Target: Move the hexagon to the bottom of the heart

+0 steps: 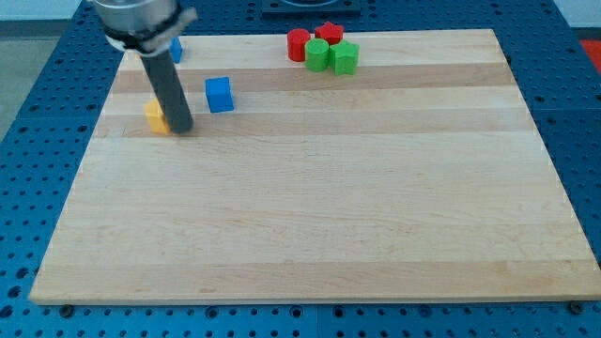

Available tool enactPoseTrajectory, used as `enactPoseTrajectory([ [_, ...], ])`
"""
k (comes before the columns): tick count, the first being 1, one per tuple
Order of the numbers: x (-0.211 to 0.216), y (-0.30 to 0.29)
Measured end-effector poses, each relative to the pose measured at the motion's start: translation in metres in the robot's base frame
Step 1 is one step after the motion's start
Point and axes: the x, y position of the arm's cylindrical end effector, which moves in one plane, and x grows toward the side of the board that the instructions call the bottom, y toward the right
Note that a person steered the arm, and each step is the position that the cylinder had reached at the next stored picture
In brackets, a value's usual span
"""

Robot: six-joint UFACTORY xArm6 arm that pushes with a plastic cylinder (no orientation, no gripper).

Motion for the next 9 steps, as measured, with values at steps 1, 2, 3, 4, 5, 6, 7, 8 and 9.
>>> enactPoseTrajectory([
  [1, -0.043, -0.042],
  [2, -0.029, -0.023],
  [3, 0.008, -0.005],
  [4, 0.022, -0.064],
  [5, -0.001, -0.097],
  [6, -0.057, -0.092],
  [7, -0.08, -0.097],
  [8, -0.043, -0.1],
  [9, -0.016, -0.084],
])
